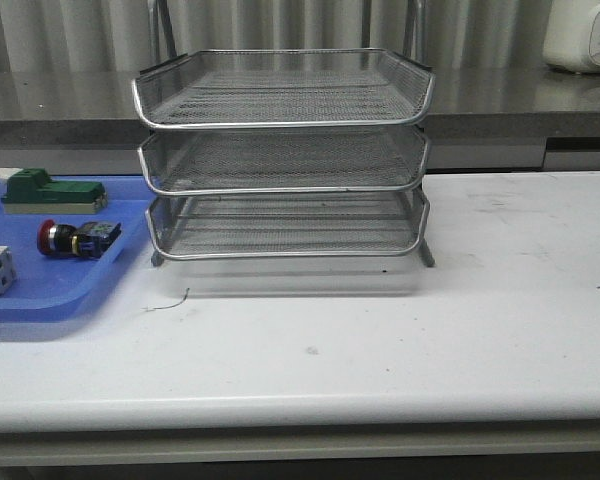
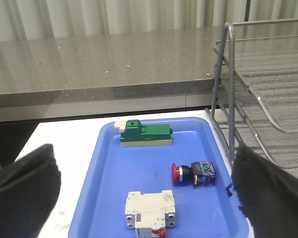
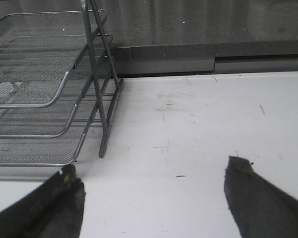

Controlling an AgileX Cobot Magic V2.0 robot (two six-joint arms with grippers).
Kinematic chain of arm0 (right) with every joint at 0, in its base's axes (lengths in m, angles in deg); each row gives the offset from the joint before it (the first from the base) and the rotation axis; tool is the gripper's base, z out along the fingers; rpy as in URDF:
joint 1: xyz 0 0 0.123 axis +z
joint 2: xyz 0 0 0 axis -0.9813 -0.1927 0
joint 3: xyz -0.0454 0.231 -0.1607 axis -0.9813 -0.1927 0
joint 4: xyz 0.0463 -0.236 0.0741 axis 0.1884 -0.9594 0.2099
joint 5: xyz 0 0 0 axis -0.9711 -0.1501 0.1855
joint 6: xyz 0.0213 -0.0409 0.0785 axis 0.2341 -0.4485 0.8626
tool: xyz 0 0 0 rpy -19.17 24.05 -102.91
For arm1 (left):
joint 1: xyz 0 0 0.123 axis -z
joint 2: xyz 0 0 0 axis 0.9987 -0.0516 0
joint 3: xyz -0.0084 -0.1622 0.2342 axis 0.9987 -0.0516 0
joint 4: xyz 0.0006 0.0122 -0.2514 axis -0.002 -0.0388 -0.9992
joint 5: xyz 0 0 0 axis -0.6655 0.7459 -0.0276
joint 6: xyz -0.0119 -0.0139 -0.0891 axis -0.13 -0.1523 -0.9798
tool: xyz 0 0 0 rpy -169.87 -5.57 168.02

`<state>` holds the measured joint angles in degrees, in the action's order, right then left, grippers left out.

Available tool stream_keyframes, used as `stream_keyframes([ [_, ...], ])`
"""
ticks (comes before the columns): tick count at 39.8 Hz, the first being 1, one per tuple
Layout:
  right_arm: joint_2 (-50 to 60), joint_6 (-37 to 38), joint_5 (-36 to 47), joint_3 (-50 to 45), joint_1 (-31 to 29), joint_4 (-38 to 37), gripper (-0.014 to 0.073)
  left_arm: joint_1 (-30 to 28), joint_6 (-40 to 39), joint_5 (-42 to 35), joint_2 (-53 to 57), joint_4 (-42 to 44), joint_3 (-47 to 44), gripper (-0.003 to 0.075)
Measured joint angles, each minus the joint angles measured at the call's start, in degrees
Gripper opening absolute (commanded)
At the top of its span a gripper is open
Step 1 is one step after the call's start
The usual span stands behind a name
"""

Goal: Place button on rack with both arms

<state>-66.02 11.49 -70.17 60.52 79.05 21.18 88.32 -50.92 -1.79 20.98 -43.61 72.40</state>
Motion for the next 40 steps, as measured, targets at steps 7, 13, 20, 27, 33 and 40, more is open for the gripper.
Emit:
stream_keyframes([
  [7, -9.5, 0.0, 2.4, 0.0, 0.0, 5.8, 0.0601, 0.0, 0.0, 0.0, 0.0, -0.1, 0.0, 0.0671],
  [13, -21.2, 0.0, 3.7, 1.4, 0.0, 12.1, 0.0601, 0.0, 0.0, 0.0, 0.0, -0.1, 0.0, 0.0671],
  [20, -35.0, 0.0, 3.9, 6.2, 0.1, 18.3, 0.0599, 0.0, 0.0, 0.0, 0.0, -0.1, 0.0, 0.0671],
  [27, -45.9, -0.9, 2.1, 11.8, 2.1, 22.8, 0.0599, 0.0, 0.0, 0.0, 0.0, -0.1, 0.0, 0.0671],
  [33, -53.6, -9.7, -1.1, 16.3, 4.4, 32.5, 0.0599, 0.0, 0.0, 0.0, 0.0, -0.1, 0.0, 0.0671],
  [40, -60.6, -31.5, -8.7, 20.0, 5.0, 54.4, 0.0599, 0.0, 0.0, 0.0, 0.0, -0.1, 0.0, 0.0671],
])
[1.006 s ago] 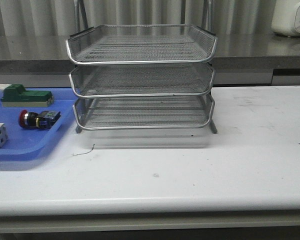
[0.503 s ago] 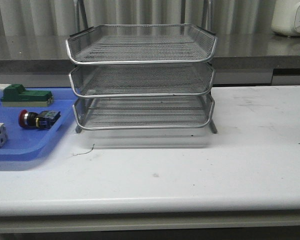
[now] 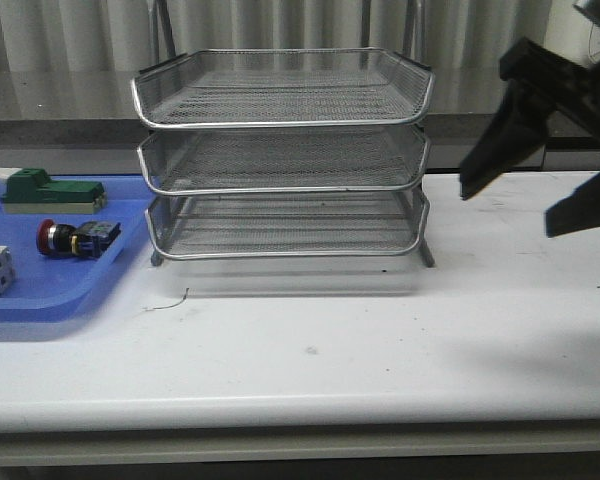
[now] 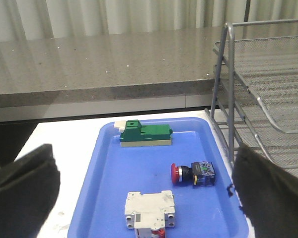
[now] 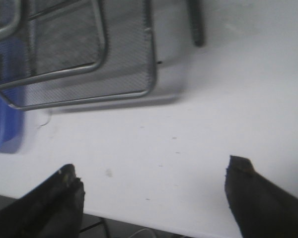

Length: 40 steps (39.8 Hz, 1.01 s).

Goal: Place button on rack with both arms
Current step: 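Reach the right gripper to the middle wire tray's front edge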

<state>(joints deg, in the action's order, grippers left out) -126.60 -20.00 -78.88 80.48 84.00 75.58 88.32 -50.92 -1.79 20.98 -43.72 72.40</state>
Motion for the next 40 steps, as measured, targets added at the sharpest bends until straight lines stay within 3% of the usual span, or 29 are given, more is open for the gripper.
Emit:
stream_keyframes([
  [8, -5.0, -22.4, -3.3, 0.2, 0.0, 24.9, 0.0580, 0.0, 0.0, 0.0, 0.0, 0.0, 0.0, 0.0671],
  [13, -6.9, -27.6, -2.9, 0.6, 0.0, 31.7, 0.0451, 0.0, 0.0, 0.0, 0.0, 0.0, 0.0, 0.0671],
  [17, -9.1, -29.2, -2.4, 1.5, 0.0, 33.6, 0.0375, 0.0, 0.0, 0.0, 0.0, 0.0, 0.0, 0.0671],
  [34, -16.7, -29.5, -2.4, 9.3, 0.0, 35.7, 0.0364, 0.0, 0.0, 0.0, 0.0, 0.0, 0.0, 0.0671],
  [40, -19.0, -29.5, -2.4, 10.7, 0.0, 37.4, 0.0280, 0.0, 0.0, 0.0, 0.0, 0.0, 0.0, 0.0671],
])
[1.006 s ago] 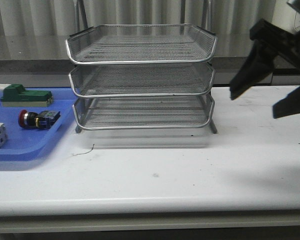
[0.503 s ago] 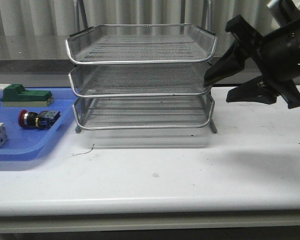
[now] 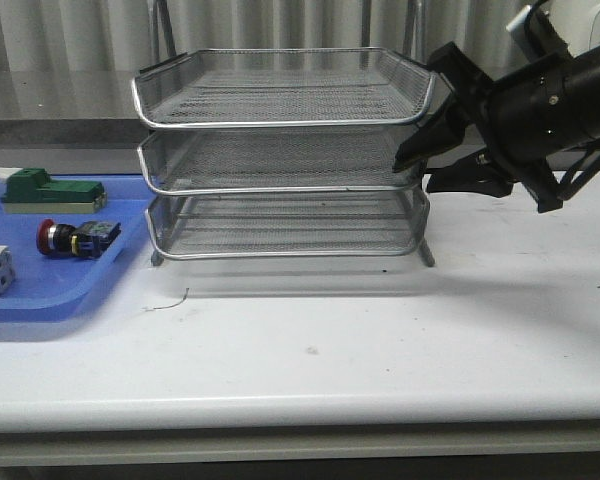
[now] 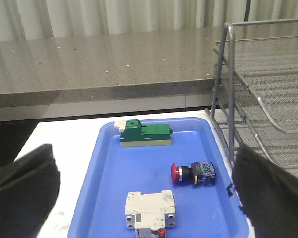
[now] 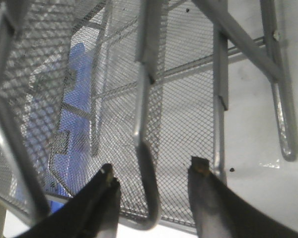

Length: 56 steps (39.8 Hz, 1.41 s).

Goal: Place button on rack with both arms
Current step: 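Reach the right gripper to the middle wire tray's front edge, then pull the middle wire tray outward with the right gripper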

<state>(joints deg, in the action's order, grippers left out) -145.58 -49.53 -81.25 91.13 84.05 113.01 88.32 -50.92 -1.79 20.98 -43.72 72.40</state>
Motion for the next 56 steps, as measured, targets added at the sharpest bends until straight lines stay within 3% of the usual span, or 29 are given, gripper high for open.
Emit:
stream_keyframes([
  [19, -0.7, -0.6, -1.3, 0.4, 0.0, 0.9, 0.0027, 0.0, 0.0, 0.0, 0.0, 0.0, 0.0, 0.0671],
  [40, -0.7, -0.9, -2.3, 0.3, 0.0, -0.1, 0.0022, 0.0, 0.0, 0.0, 0.0, 0.0, 0.0, 0.0671],
  [56, 3.5, -4.9, -5.2, -7.9, -0.1, 0.5, 0.0022, 0.0, 0.0, 0.0, 0.0, 0.0, 0.0, 0.0671],
])
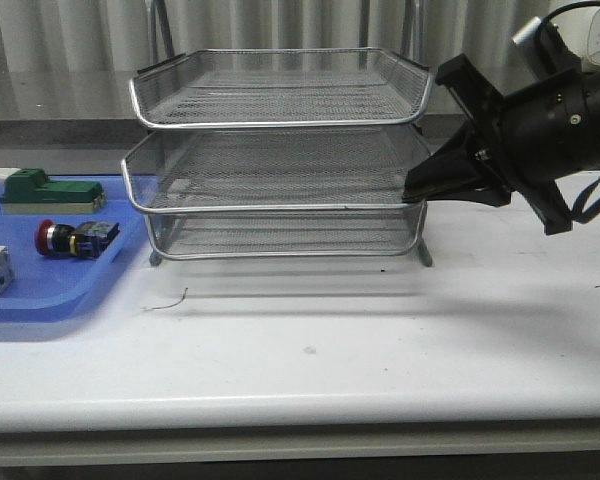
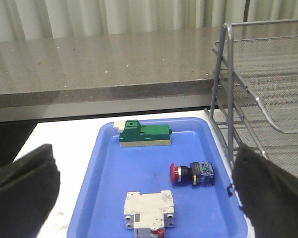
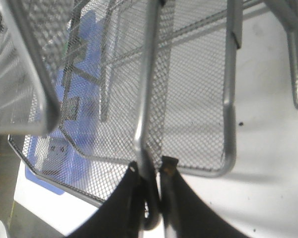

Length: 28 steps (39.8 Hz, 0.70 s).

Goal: Place button on rack with both arms
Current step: 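Pull the middle wire tray outward with the right gripper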

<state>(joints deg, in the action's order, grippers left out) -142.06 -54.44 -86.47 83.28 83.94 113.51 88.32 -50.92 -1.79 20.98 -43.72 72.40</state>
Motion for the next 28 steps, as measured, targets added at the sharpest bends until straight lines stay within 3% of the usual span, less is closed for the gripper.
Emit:
stream_keyframes([
  [28, 13.0, -7.0, -3.7, -19.8, 0.0, 1.0, 0.0022, 0.0, 0.0, 0.0, 0.0, 0.0, 0.0, 0.0671],
])
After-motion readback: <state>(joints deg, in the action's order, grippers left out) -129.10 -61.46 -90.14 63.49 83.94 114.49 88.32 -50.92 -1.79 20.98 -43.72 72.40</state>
